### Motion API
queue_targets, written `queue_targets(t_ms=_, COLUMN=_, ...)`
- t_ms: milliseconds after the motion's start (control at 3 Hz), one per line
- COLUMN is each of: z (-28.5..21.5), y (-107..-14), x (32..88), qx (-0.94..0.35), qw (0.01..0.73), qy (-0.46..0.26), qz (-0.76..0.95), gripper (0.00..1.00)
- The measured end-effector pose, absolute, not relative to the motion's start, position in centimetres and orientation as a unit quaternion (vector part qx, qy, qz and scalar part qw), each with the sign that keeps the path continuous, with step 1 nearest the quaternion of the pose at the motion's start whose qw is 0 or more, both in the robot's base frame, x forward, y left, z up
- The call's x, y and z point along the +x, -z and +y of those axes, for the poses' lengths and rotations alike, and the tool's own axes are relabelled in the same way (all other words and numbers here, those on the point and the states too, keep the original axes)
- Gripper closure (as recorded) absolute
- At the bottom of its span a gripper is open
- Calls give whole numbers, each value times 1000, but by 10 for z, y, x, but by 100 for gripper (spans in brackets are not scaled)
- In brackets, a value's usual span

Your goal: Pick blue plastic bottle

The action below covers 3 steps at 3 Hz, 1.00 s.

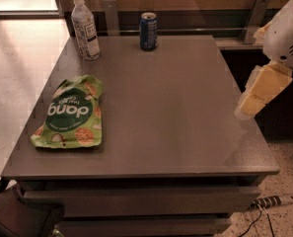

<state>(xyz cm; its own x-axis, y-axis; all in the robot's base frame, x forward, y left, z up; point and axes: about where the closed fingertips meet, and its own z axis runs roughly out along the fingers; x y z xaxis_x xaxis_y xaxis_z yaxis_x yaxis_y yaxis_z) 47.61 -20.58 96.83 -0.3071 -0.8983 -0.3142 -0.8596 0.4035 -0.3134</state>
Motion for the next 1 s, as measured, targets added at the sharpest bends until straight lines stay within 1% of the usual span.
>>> queue_targets(t_ms=333, z=-189, y=-932, x=492, qx=-483, qw=263, qy=0, qz=835, gripper=0)
queue_targets(t_ms=667, z=-169, y=-898, x=502, qx=-435, qw=316, qy=-70, qz=840, gripper=0)
queue_targets(t_ms=1000, z=-143, y=-895, x=536, qx=-420, qw=410, qy=-126, qz=800, gripper=0)
